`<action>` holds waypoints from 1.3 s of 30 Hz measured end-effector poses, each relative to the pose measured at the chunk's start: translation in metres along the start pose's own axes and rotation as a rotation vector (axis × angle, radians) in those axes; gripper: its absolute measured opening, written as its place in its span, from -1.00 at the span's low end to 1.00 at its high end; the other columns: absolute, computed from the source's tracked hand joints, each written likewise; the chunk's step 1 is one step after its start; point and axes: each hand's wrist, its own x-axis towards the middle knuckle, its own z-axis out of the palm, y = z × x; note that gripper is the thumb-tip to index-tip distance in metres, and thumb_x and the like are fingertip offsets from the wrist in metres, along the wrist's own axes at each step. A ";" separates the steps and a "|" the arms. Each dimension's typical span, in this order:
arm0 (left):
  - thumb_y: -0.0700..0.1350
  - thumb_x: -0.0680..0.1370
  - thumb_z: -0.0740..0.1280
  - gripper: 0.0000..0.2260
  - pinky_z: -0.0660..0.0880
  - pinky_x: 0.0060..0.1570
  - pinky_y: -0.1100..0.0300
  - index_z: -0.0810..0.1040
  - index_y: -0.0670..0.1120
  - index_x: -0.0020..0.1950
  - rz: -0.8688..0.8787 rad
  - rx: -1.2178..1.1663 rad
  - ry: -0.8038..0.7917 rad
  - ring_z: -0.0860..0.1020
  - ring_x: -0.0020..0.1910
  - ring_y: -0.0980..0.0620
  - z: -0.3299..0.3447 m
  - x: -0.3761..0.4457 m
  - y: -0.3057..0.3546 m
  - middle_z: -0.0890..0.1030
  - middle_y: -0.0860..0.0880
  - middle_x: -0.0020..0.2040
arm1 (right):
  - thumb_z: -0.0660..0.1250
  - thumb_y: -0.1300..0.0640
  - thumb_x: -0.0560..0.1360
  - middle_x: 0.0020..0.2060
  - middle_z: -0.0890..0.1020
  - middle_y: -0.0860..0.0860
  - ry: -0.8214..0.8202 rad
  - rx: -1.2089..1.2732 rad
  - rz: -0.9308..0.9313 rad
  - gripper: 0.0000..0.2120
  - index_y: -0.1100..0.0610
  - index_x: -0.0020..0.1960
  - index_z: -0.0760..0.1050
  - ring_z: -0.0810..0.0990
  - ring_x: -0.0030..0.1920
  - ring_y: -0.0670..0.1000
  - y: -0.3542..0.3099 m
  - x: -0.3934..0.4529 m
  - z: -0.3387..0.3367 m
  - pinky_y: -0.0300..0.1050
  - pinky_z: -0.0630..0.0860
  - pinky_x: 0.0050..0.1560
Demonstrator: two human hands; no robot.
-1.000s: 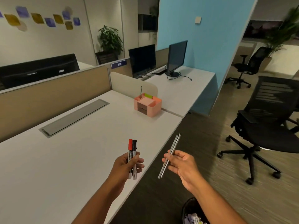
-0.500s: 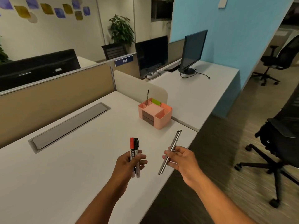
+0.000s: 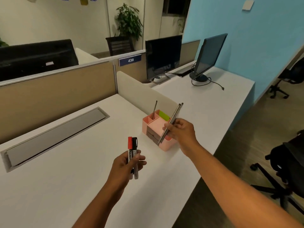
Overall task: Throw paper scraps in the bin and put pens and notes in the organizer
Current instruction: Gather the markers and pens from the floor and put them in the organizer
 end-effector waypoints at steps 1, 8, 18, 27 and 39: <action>-0.04 0.66 0.38 -0.78 0.66 0.15 0.01 0.64 -0.09 0.27 -0.006 -0.005 0.016 0.78 0.03 -0.08 0.001 0.006 -0.001 0.79 -0.06 0.04 | 0.54 0.28 0.49 -0.06 0.78 0.14 0.004 -0.012 -0.018 -0.87 0.17 0.00 0.64 0.78 -0.01 0.13 -0.004 0.022 0.005 0.08 0.72 0.06; -0.02 0.65 0.39 -0.77 0.67 0.12 0.06 0.65 -0.08 0.25 -0.035 -0.053 0.108 0.78 0.04 -0.10 0.011 0.033 -0.010 0.78 -0.09 0.05 | 0.58 0.20 0.45 -0.15 0.77 0.04 0.081 -0.235 -0.138 -0.84 0.14 0.00 0.67 0.78 -0.14 0.07 0.004 0.155 0.041 0.01 0.74 -0.05; 0.00 0.65 0.40 -0.77 0.70 -0.01 0.21 0.65 -0.06 0.25 -0.076 -0.070 0.165 0.77 0.05 -0.10 0.024 0.060 -0.017 0.78 -0.09 0.06 | 0.60 0.10 0.42 -0.19 0.76 -0.06 0.121 -0.358 -0.173 -0.78 0.13 0.04 0.75 0.71 -0.22 -0.14 0.045 0.211 0.049 -0.22 0.63 -0.09; -0.02 0.66 0.38 -0.79 0.68 -0.08 0.29 0.64 -0.06 0.25 -0.084 -0.033 0.160 0.78 0.02 -0.06 0.038 0.080 -0.010 0.79 -0.04 0.04 | 0.57 0.04 0.44 -0.29 0.71 -0.17 0.118 -0.328 -0.177 -0.84 0.08 -0.03 0.77 0.70 -0.21 -0.14 0.042 0.218 0.056 -0.26 0.58 -0.12; -0.04 0.67 0.38 -0.79 0.70 0.11 0.10 0.63 -0.07 0.26 -0.079 -0.050 0.162 0.78 0.04 -0.10 0.034 0.079 -0.014 0.78 -0.07 0.04 | 0.65 0.13 0.38 0.01 0.75 0.10 0.118 -0.386 0.024 -0.58 0.27 0.18 0.68 0.69 0.03 0.07 0.050 0.200 0.063 -0.19 0.55 0.12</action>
